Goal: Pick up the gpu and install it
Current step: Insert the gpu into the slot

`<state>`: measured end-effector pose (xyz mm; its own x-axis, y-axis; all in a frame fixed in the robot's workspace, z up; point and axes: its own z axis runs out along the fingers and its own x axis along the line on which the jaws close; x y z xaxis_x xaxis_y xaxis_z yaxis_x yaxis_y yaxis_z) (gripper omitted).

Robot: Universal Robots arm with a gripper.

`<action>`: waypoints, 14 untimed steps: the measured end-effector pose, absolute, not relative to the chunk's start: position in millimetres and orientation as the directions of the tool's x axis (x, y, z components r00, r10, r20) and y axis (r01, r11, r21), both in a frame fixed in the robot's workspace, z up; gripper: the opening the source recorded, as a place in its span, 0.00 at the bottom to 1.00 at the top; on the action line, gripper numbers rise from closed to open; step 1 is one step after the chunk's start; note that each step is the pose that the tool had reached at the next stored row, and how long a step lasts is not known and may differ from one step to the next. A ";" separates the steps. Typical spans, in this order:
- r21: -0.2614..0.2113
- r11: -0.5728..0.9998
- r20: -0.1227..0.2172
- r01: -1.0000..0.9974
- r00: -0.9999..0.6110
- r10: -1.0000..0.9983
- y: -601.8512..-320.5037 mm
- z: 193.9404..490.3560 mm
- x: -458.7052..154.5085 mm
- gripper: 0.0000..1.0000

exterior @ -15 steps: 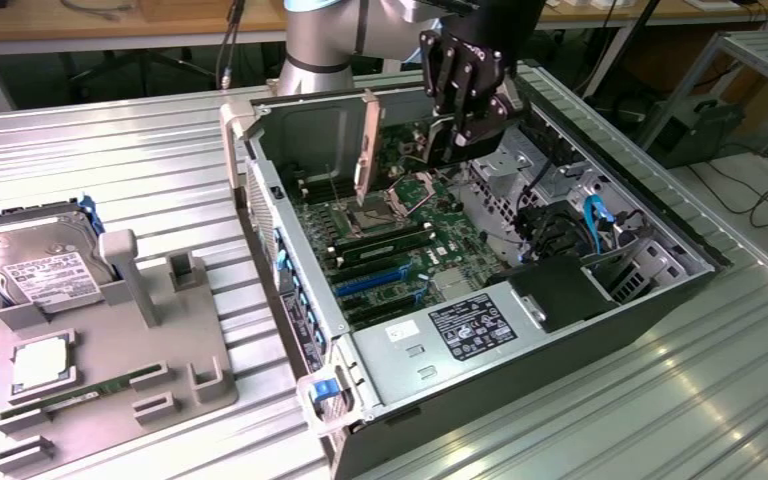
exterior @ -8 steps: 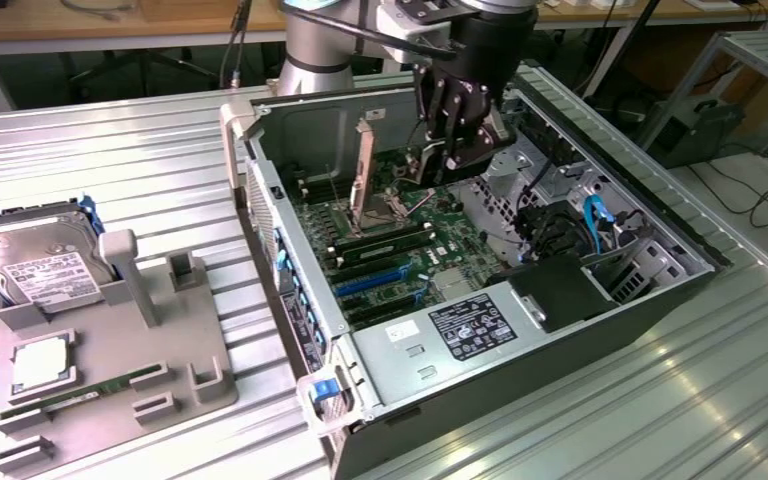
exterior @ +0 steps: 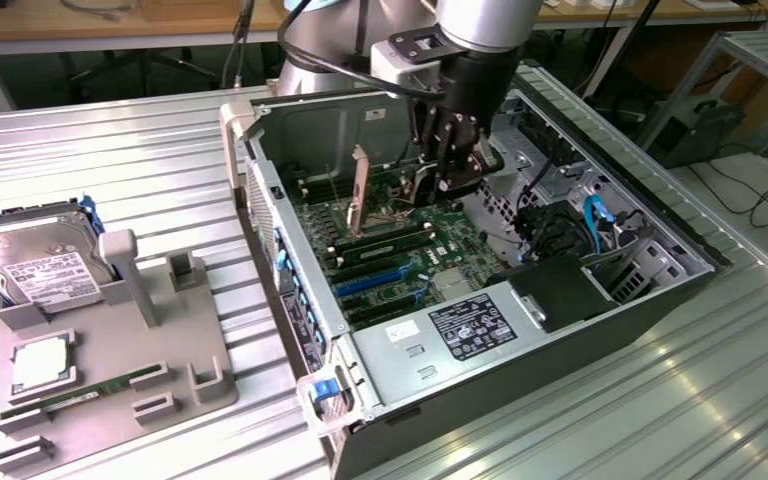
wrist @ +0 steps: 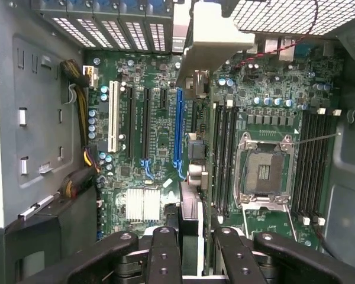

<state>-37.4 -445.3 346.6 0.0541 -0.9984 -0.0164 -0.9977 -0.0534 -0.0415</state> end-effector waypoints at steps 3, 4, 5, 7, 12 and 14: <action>-0.039 -0.053 -0.016 -0.998 0.054 -0.998 -445.3 342.4 -37.4 0.27; -0.039 -0.053 -0.016 -0.998 0.054 -0.998 -445.2 342.0 -37.4 0.27; -0.039 -0.053 -0.017 -0.998 0.054 -0.998 -445.3 341.4 -37.3 0.27; -0.038 -0.053 -0.016 -0.998 0.054 -0.998 -445.2 340.2 -37.4 0.27; -0.037 -0.052 -0.016 -0.998 0.053 -0.998 -445.3 339.0 -37.4 0.27; -0.037 -0.046 -0.017 -0.998 0.047 -0.999 -445.2 338.8 -37.7 0.27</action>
